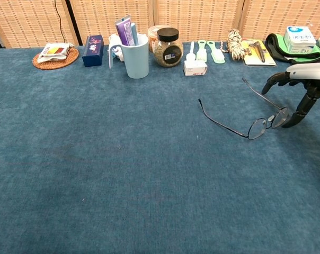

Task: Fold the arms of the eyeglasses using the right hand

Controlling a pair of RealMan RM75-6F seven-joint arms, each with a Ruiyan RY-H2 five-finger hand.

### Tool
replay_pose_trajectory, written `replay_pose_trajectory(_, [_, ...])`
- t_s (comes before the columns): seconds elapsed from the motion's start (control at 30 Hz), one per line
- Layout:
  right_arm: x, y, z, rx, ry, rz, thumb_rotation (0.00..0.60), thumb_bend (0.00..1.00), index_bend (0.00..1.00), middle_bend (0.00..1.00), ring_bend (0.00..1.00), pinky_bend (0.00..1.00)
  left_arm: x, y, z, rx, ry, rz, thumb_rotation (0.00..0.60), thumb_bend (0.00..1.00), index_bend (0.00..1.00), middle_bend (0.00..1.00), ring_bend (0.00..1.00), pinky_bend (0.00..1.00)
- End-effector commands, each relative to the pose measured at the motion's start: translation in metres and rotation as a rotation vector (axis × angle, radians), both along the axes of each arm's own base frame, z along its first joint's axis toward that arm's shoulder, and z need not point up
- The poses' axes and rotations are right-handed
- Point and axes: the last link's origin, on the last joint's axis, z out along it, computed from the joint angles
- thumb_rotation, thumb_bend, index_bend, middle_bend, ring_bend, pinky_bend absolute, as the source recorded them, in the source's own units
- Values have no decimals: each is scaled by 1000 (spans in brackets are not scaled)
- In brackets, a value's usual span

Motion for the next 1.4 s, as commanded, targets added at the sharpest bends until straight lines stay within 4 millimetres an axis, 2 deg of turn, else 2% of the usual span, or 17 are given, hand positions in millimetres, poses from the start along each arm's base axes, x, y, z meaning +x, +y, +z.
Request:
replay_pose_trajectory(0.03, [8, -2, -2, 1, 13, -17, 600, 34, 185, 0, 0, 0, 1, 1, -1, -4, -2, -8, 376, 503, 90, 5, 53, 58])
replay_pose_trajectory(0.7, [13, -7, -12, -1, 113, -160, 600, 33, 200, 0, 0, 0, 0, 1, -1, -2, -6, -11, 376, 503, 90, 4, 50, 57])
replay_pose_trajectory(1.07, [13, -12, -18, 11, 123, -194, 600, 33, 201, 0, 0, 0, -4, -1, 2, 6, -6, -4, 377, 503, 90, 3, 46, 56])
replay_pose_trajectory(1.4, [14, -11, -15, 4, 124, -195, 600, 33, 199, 0, 0, 0, -2, 1, -1, 3, -9, -12, 376, 503, 90, 3, 44, 56])
